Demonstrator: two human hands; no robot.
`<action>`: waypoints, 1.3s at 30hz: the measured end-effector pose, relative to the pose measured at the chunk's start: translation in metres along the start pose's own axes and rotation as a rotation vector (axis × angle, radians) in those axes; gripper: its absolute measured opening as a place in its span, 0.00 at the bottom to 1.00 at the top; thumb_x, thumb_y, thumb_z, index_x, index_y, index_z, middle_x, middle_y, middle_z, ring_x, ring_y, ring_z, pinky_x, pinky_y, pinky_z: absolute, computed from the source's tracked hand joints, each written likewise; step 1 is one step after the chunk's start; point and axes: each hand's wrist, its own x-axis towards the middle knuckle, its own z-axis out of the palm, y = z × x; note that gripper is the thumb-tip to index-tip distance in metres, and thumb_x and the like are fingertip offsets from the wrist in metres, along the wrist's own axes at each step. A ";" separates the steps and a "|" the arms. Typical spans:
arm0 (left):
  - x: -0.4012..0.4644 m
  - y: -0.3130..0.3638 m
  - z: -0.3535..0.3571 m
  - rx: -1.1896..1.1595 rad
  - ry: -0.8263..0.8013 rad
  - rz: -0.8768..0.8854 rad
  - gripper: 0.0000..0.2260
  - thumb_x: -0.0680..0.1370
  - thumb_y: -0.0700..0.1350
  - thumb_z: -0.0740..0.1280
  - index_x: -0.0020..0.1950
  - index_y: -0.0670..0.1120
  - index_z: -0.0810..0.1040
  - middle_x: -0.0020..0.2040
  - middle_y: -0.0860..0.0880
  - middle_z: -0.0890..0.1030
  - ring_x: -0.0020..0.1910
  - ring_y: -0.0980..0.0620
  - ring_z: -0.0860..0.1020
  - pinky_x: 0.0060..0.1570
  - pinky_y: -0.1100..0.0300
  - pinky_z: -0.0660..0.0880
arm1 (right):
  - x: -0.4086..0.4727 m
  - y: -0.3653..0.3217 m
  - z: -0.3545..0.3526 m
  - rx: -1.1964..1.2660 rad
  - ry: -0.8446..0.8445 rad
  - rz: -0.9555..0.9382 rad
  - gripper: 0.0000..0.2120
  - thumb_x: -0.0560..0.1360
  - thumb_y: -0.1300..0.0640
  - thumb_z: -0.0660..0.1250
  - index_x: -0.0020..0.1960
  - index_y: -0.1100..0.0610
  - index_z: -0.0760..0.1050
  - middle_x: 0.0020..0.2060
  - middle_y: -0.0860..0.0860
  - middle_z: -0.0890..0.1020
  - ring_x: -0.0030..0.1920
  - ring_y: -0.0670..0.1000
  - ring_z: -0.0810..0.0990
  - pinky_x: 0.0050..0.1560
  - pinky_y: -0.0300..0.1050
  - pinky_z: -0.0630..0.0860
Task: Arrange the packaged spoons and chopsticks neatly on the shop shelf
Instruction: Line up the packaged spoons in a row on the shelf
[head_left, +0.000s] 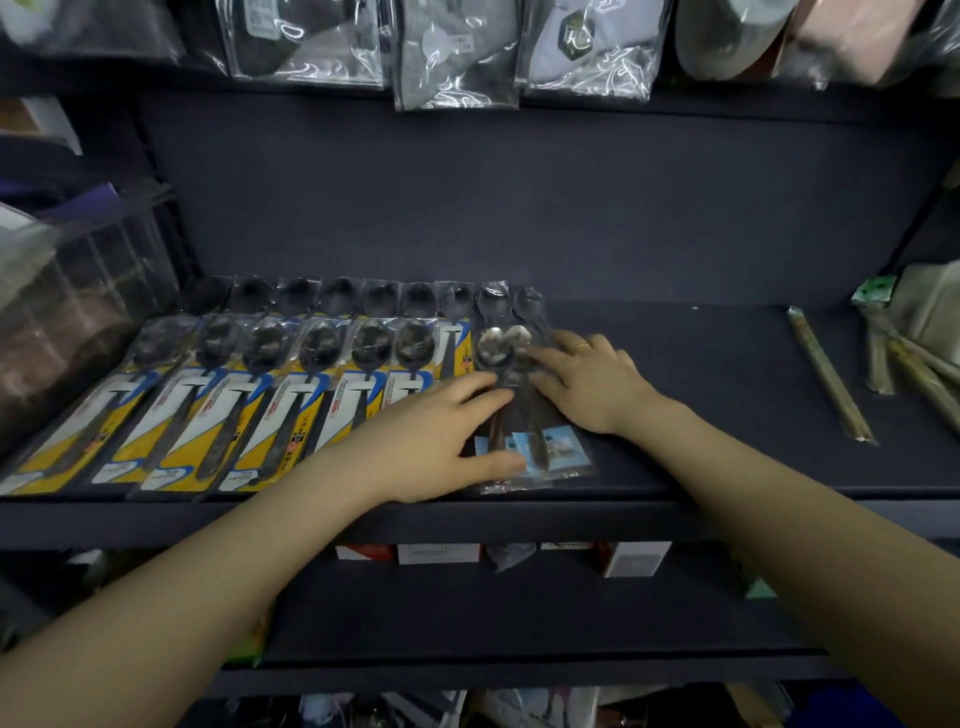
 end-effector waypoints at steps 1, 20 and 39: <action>0.003 -0.001 0.001 0.024 -0.019 -0.016 0.36 0.72 0.69 0.52 0.75 0.54 0.50 0.76 0.56 0.47 0.74 0.54 0.52 0.69 0.58 0.57 | -0.002 0.001 0.000 0.018 0.030 -0.008 0.22 0.79 0.44 0.51 0.72 0.44 0.60 0.74 0.52 0.60 0.71 0.58 0.58 0.68 0.56 0.58; 0.038 0.000 0.004 0.149 -0.134 -0.084 0.42 0.69 0.72 0.49 0.75 0.48 0.46 0.76 0.52 0.47 0.73 0.49 0.54 0.69 0.57 0.57 | -0.007 0.000 -0.002 0.085 -0.048 -0.035 0.25 0.76 0.52 0.56 0.70 0.63 0.62 0.74 0.59 0.60 0.71 0.60 0.62 0.67 0.50 0.63; 0.126 -0.050 -0.016 0.212 -0.169 -0.253 0.32 0.77 0.63 0.49 0.76 0.47 0.47 0.77 0.47 0.49 0.76 0.49 0.49 0.72 0.57 0.48 | 0.080 0.041 0.005 0.269 -0.085 -0.019 0.24 0.78 0.48 0.54 0.71 0.56 0.59 0.66 0.60 0.71 0.65 0.59 0.70 0.64 0.52 0.68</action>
